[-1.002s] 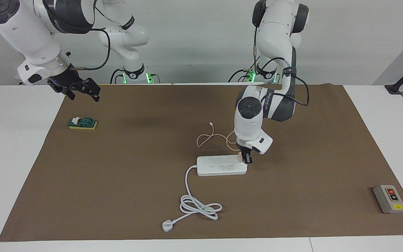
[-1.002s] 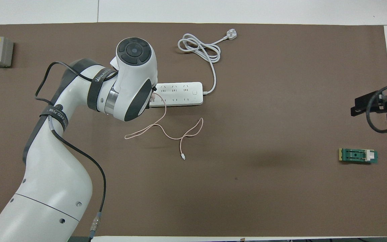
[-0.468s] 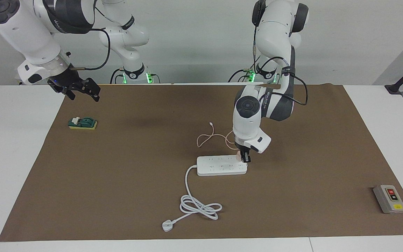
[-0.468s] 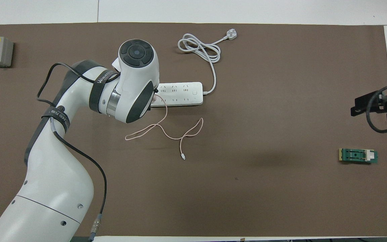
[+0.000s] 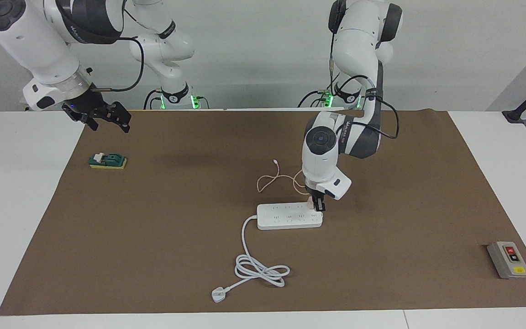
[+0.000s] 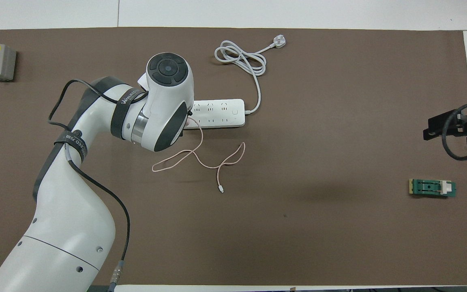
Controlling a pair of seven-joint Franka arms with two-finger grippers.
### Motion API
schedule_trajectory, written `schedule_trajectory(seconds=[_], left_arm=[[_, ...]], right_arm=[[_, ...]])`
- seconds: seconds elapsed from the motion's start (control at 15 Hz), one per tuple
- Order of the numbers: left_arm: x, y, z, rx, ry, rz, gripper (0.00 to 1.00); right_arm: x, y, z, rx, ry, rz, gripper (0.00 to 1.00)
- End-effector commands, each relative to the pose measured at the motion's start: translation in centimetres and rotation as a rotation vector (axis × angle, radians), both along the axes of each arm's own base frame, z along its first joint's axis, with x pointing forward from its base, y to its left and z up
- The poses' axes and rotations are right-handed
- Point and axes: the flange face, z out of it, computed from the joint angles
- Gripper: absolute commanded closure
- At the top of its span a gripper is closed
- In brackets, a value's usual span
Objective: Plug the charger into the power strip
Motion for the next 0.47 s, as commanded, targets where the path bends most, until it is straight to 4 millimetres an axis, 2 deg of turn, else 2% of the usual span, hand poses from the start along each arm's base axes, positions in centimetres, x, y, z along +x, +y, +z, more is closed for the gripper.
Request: schedule_trajectory(seconds=[0.0,0.4], left_arm=[[-1.1,0.5,-1.3,0.024,0.016,0.010,1.00],[-2.2,0.1,-2.7,0.019,0.006,-0.007,1.00]], right_arm=[[-0.4,-0.3,0.5,-0.006,0.008,0.019,0.00],[-0.4,-0.3,0.5,-0.008,0.008,0.020,0.00]])
